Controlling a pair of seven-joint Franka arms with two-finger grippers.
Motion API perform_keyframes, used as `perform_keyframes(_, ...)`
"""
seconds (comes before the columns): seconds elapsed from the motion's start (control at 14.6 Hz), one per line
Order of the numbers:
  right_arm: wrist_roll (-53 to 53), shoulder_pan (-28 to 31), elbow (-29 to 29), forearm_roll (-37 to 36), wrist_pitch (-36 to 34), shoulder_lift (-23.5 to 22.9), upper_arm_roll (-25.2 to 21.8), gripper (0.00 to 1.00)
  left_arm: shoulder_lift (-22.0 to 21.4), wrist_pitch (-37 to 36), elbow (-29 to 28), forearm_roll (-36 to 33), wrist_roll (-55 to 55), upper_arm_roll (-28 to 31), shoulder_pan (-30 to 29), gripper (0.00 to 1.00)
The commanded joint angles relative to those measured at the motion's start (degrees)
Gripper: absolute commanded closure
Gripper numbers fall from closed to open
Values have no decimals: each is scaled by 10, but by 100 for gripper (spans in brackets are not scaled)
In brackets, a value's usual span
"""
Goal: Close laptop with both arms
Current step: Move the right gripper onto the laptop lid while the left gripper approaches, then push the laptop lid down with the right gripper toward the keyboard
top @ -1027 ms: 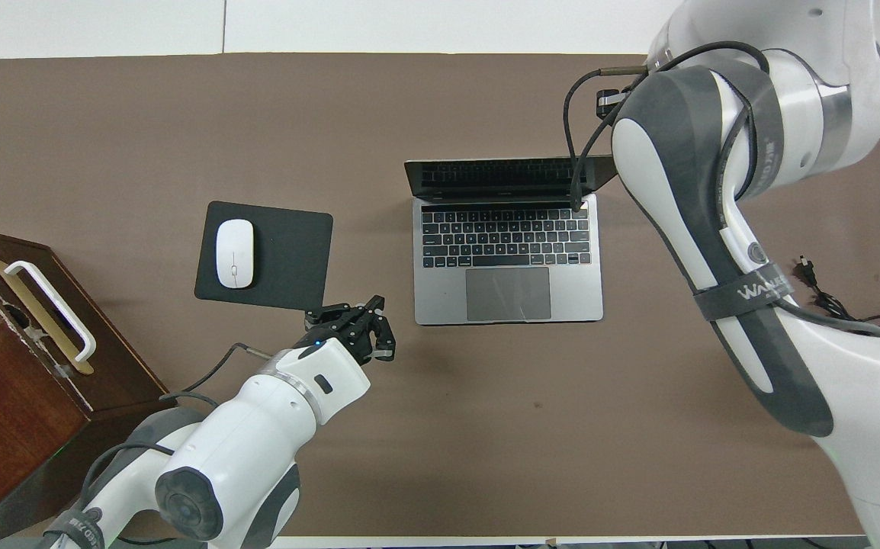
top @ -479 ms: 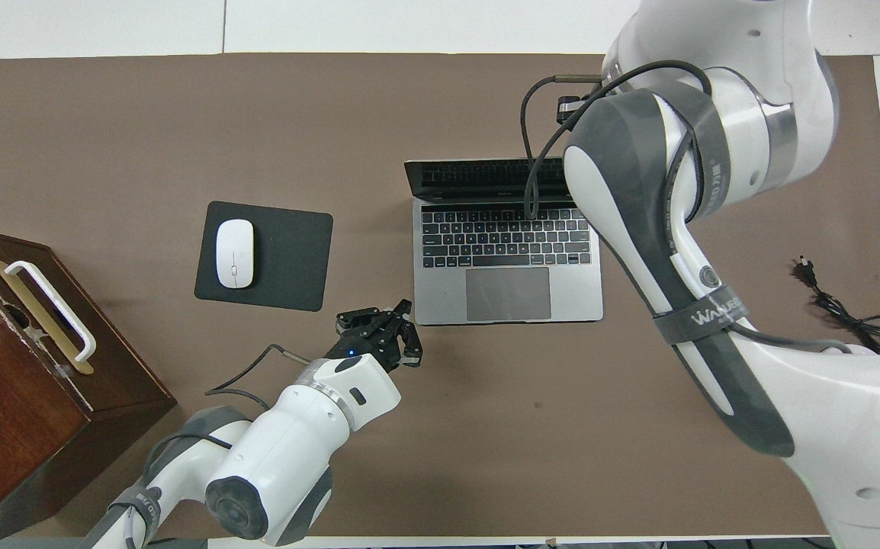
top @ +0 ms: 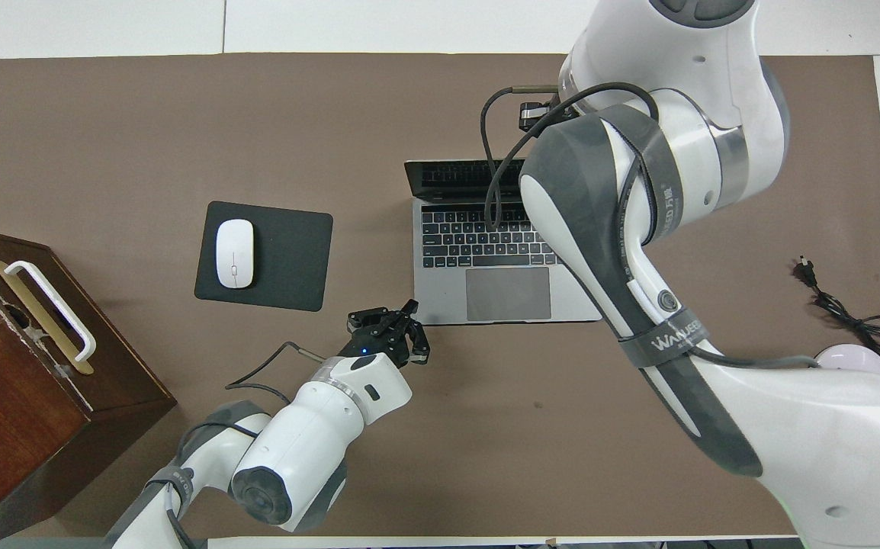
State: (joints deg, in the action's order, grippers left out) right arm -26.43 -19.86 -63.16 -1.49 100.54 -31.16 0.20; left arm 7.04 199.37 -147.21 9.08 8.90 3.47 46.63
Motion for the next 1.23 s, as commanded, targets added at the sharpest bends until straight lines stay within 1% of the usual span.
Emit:
perform_keyframes(0.0,-5,5,-28,-14,26,19,1,100,36,12,32,1,-5,8,7,100)
perform_keyframes(0.21,-1,7,-27,-32,31,15,2,100,63,11,60,0,-4,8,4,100)
perform_keyframes(0.27,1,8,-28,-32,47,13,2,100,75,12,66,-4,-4,8,3,100)
perform_keyframes(0.41,3,6,-28,-40,62,7,2,100,95,13,75,-27,-4,8,-12,100)
perform_keyframes(0.82,4,9,-27,-32,89,-2,3,100,110,13,76,-31,-4,8,-13,100)
perform_keyframes(1.16,20,11,-40,-1,70,0,5,100,114,15,81,-27,-5,7,-7,100)
